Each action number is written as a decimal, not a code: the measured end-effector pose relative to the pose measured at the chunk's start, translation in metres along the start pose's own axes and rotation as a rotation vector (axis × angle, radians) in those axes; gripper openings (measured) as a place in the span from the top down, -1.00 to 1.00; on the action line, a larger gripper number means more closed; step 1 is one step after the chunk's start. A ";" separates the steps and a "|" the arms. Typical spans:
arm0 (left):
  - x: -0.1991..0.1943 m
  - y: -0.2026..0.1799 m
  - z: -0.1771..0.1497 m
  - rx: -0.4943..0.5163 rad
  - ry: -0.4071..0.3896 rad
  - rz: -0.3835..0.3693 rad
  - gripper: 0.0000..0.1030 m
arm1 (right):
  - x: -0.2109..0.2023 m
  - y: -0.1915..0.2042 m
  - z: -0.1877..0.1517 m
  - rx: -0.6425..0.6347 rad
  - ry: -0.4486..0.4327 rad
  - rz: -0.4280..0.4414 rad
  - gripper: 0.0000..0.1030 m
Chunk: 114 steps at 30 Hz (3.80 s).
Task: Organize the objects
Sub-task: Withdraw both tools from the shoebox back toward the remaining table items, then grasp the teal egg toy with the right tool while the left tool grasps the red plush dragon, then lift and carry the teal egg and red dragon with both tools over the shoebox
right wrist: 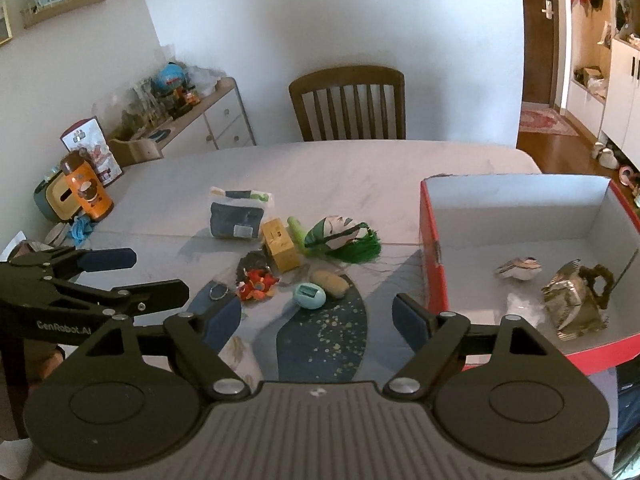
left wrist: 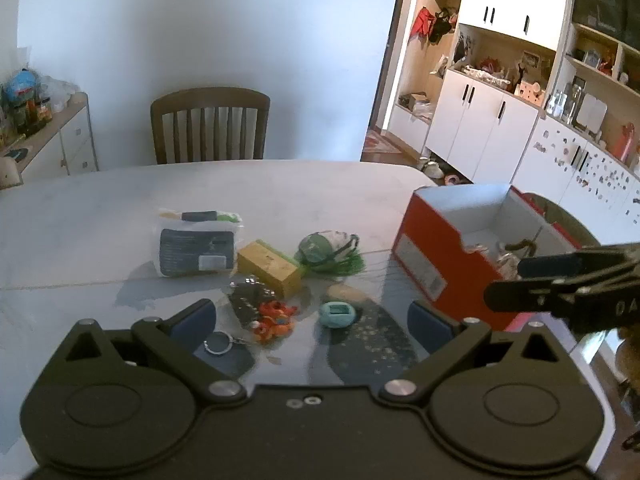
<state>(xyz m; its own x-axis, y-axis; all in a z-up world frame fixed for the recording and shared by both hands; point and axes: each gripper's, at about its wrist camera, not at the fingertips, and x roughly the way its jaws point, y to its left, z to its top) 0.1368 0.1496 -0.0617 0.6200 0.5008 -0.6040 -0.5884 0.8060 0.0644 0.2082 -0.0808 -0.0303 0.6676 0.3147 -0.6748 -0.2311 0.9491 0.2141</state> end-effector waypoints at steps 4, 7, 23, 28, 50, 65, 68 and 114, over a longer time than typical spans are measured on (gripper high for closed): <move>0.014 0.008 -0.007 0.033 0.001 0.012 -0.98 | 0.016 0.002 0.002 0.012 0.022 -0.014 -0.61; 0.026 0.012 -0.012 0.047 0.002 0.019 -0.98 | 0.029 0.004 0.003 0.011 0.037 -0.023 -0.61; 0.088 0.016 -0.033 0.137 0.066 0.019 -0.91 | 0.095 0.008 0.006 0.020 0.132 -0.051 -0.61; 0.106 0.017 -0.036 0.142 0.096 0.025 -0.83 | 0.118 0.005 0.005 0.027 0.170 -0.056 -0.61; 0.139 0.014 -0.037 0.165 0.141 0.054 -0.24 | 0.173 0.005 0.003 0.049 0.253 -0.062 -0.56; 0.142 0.017 -0.030 0.125 0.158 0.048 0.11 | 0.190 0.009 0.009 0.077 0.273 -0.070 -0.19; 0.142 0.017 -0.029 0.120 0.160 0.046 0.16 | 0.190 0.011 0.009 0.079 0.275 -0.090 -0.06; 0.058 -0.003 -0.091 0.052 0.251 -0.077 0.04 | 0.079 0.002 -0.053 0.129 0.264 -0.033 0.31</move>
<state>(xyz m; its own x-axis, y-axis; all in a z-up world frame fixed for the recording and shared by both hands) 0.1275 0.1476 -0.1692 0.5102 0.3483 -0.7864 -0.5128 0.8572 0.0469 0.2229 -0.0544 -0.1208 0.4620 0.2855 -0.8397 -0.1091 0.9579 0.2656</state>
